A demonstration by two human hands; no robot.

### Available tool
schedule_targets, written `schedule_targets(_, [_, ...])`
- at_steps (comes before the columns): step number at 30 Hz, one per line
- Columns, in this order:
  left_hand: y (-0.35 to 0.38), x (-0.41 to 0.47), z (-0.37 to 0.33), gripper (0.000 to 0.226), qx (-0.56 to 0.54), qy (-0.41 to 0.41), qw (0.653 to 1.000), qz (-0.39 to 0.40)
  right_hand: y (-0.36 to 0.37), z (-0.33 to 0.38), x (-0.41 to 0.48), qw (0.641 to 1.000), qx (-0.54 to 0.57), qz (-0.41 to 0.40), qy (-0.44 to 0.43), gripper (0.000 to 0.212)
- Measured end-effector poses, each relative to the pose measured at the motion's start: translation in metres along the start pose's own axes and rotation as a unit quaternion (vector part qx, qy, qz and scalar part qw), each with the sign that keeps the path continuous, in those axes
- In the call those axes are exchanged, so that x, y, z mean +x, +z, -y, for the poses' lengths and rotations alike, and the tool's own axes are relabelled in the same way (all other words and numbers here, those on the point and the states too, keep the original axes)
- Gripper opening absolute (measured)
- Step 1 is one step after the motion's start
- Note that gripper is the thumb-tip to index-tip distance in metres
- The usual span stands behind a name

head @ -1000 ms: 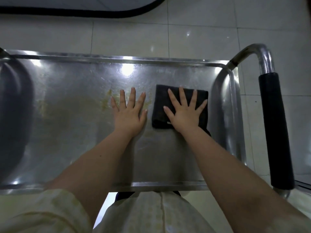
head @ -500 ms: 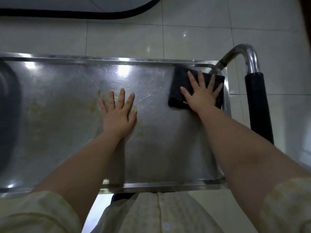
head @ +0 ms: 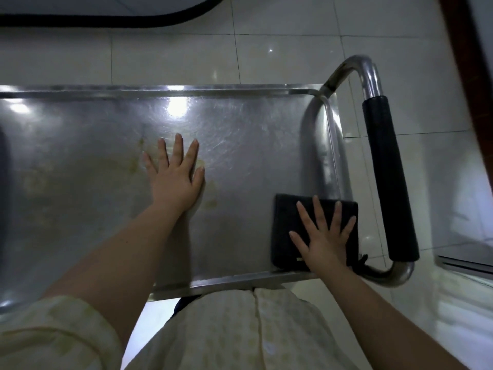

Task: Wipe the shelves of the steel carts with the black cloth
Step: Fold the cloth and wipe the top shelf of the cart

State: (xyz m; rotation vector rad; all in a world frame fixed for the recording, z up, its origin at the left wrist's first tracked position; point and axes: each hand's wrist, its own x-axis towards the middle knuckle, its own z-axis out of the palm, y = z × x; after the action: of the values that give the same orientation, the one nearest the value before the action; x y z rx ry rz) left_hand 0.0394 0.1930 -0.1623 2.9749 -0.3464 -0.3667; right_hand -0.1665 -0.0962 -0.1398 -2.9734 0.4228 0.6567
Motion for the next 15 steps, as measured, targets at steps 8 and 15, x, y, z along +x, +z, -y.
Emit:
schedule_targets(8, [0.003,0.003,0.004,0.064,0.009,0.01,1.0,0.0,-0.101,0.049,0.222,0.999,0.033,-0.018,0.011,0.068])
schedule_targets(15, [0.001,0.006,0.006,0.061,0.017,0.006,1.0,0.024,-0.076,0.092,0.176,0.998,0.005,-0.029,-0.046,0.076])
